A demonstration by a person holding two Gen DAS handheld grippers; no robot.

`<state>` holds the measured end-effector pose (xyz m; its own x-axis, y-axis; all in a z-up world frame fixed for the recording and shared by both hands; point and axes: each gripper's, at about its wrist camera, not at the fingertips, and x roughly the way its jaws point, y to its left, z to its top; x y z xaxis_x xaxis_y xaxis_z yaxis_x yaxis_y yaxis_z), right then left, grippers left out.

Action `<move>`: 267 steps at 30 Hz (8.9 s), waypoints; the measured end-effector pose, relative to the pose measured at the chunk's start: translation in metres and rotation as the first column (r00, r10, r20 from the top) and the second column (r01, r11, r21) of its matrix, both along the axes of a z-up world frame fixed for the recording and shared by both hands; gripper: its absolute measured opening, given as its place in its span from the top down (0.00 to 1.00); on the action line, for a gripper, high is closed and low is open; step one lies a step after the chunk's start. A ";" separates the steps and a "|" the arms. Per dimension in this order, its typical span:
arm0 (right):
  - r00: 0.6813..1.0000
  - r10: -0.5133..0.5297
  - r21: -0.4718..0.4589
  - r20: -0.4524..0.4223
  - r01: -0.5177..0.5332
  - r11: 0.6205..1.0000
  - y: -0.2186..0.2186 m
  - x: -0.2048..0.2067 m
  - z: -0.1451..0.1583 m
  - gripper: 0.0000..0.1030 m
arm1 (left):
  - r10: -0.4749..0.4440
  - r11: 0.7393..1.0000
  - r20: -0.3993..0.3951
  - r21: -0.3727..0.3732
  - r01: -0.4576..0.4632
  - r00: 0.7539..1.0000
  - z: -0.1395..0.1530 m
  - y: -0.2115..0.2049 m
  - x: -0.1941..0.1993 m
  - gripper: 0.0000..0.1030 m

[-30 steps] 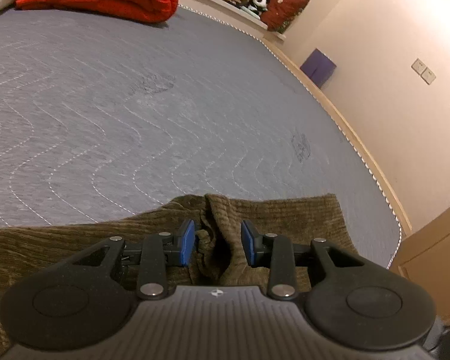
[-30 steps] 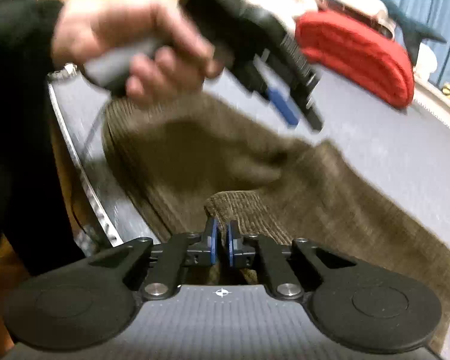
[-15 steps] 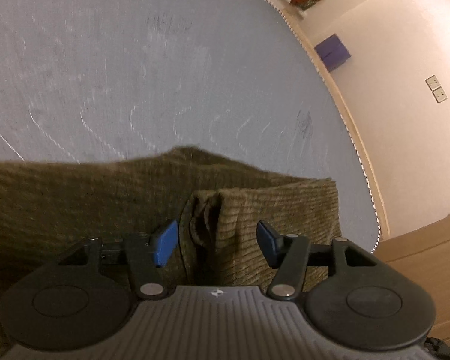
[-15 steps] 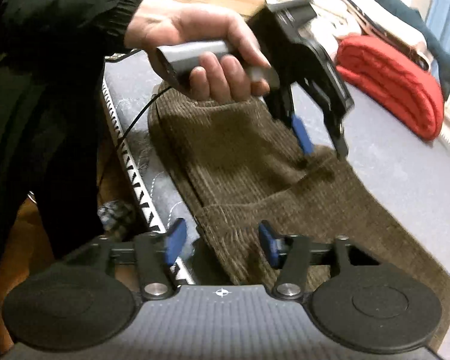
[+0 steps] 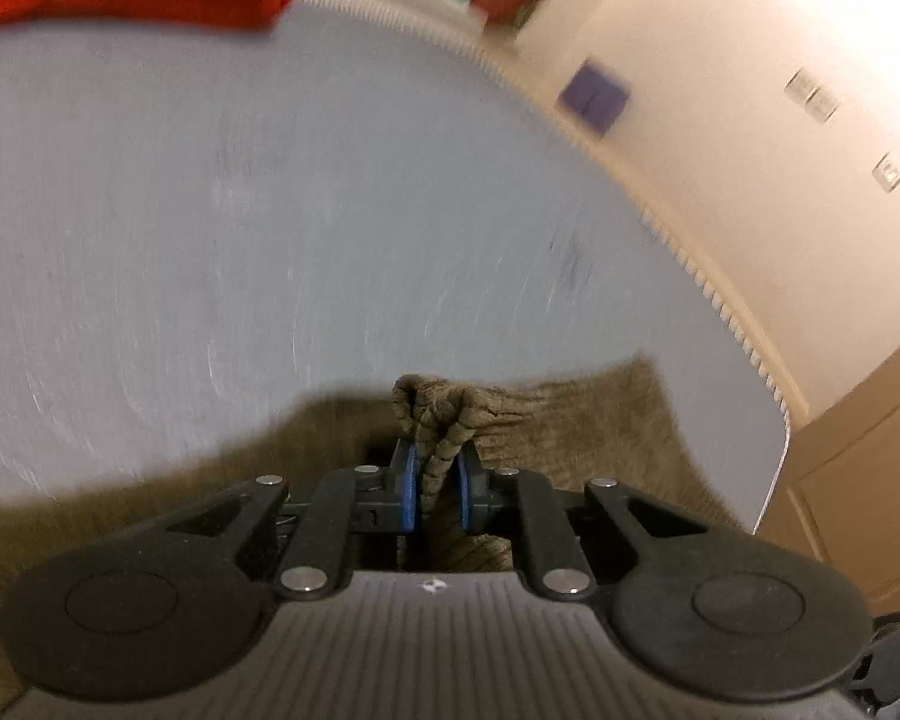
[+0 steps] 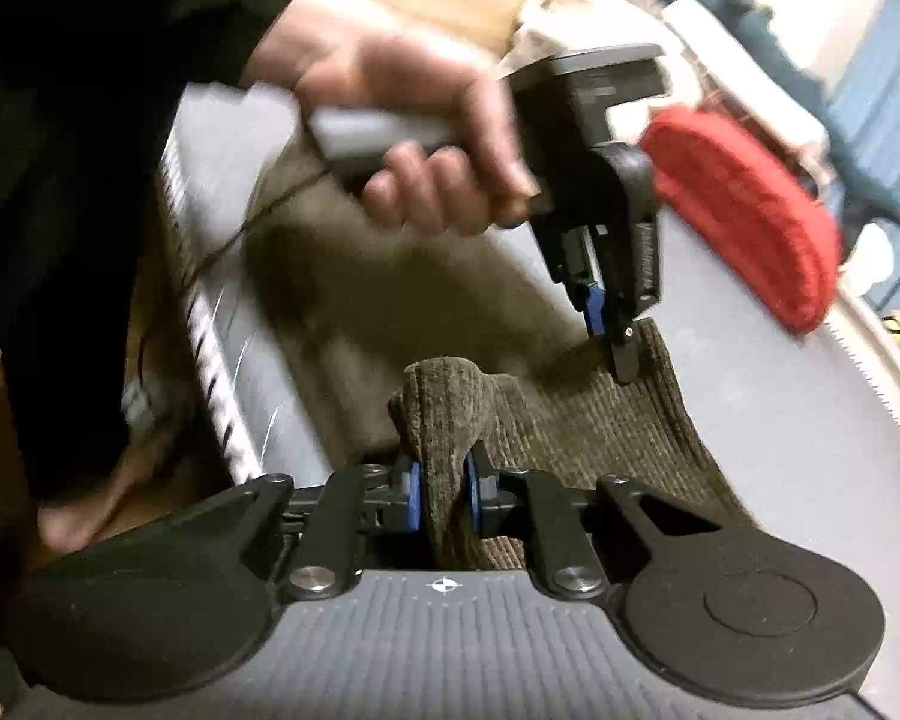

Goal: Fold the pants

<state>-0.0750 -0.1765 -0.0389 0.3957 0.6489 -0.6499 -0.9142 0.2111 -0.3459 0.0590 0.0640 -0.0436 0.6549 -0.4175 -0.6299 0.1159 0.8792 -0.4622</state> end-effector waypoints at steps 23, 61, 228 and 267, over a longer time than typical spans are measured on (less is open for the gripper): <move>0.312 -0.839 -0.031 -0.446 0.931 0.363 -0.125 0.126 -0.006 0.55 | 0.028 0.926 -0.008 0.377 -0.023 1.000 -0.025 -0.041 0.014 0.98; 0.648 -0.749 0.181 -0.140 0.760 0.624 -0.065 0.059 0.035 0.73 | -0.163 0.985 0.159 0.089 0.151 0.974 0.027 -0.074 -0.023 0.22; 0.514 -0.782 0.215 -0.352 0.858 0.466 -0.052 0.128 0.123 0.06 | 0.255 0.860 0.287 0.369 -0.352 0.923 0.101 -0.078 -0.099 0.06; 0.497 -0.790 0.074 -0.358 0.859 0.507 -0.002 0.114 0.052 0.01 | 0.398 0.845 0.076 0.358 -0.398 0.914 0.036 -0.114 -0.077 0.00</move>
<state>0.0393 -0.1786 0.0136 0.6743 0.2401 -0.6983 -0.3158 0.9486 0.0211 -0.0177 -0.0505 -0.0080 0.7155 0.1337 -0.6857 -0.2801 0.9541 -0.1062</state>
